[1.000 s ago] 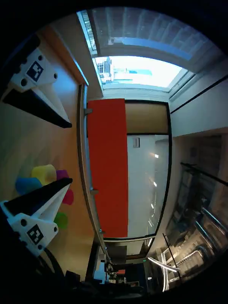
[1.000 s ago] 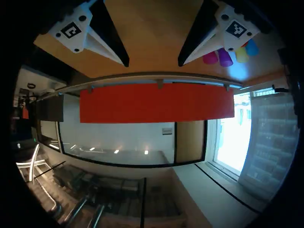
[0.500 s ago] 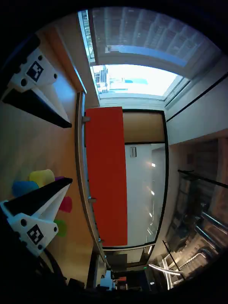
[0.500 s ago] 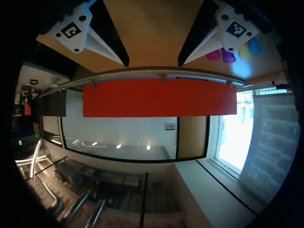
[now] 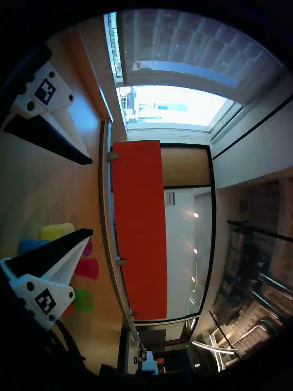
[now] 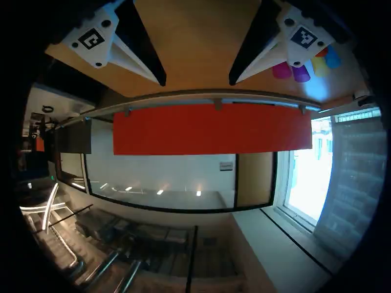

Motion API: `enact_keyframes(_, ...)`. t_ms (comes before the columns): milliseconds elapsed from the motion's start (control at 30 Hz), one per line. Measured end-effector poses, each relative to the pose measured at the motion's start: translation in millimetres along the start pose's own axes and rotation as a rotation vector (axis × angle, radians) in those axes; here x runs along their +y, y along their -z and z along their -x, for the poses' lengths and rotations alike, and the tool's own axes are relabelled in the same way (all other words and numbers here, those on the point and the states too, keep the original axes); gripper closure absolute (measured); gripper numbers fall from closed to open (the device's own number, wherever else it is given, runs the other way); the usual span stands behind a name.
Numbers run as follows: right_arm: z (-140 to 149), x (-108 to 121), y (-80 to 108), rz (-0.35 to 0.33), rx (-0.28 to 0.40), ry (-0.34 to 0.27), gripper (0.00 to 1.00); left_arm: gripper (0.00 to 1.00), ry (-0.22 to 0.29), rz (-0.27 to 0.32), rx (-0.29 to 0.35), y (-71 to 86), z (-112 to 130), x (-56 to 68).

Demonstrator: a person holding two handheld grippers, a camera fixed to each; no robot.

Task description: Pour water

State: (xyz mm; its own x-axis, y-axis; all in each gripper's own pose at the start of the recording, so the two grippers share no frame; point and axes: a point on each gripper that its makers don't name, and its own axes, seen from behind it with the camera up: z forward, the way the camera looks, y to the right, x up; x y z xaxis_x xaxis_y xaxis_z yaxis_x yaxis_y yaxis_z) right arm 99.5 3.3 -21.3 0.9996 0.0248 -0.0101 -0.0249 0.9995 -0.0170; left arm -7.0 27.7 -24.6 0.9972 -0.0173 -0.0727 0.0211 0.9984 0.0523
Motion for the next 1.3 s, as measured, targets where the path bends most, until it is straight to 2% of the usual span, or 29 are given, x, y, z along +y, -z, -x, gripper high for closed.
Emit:
enact_keyframes(500, 0.5, -6.4, 2.5, 0.002, -0.017, -0.003, 0.01, 0.03, 0.007, -0.006, -0.023, -9.3, 31.5, -13.9)
enact_keyframes(1300, -4.7, -4.5, 5.0, 0.012, -0.010, 0.003, 0.01, 0.03, 0.048, -0.008, -0.037, -14.0, 46.6, -18.5)
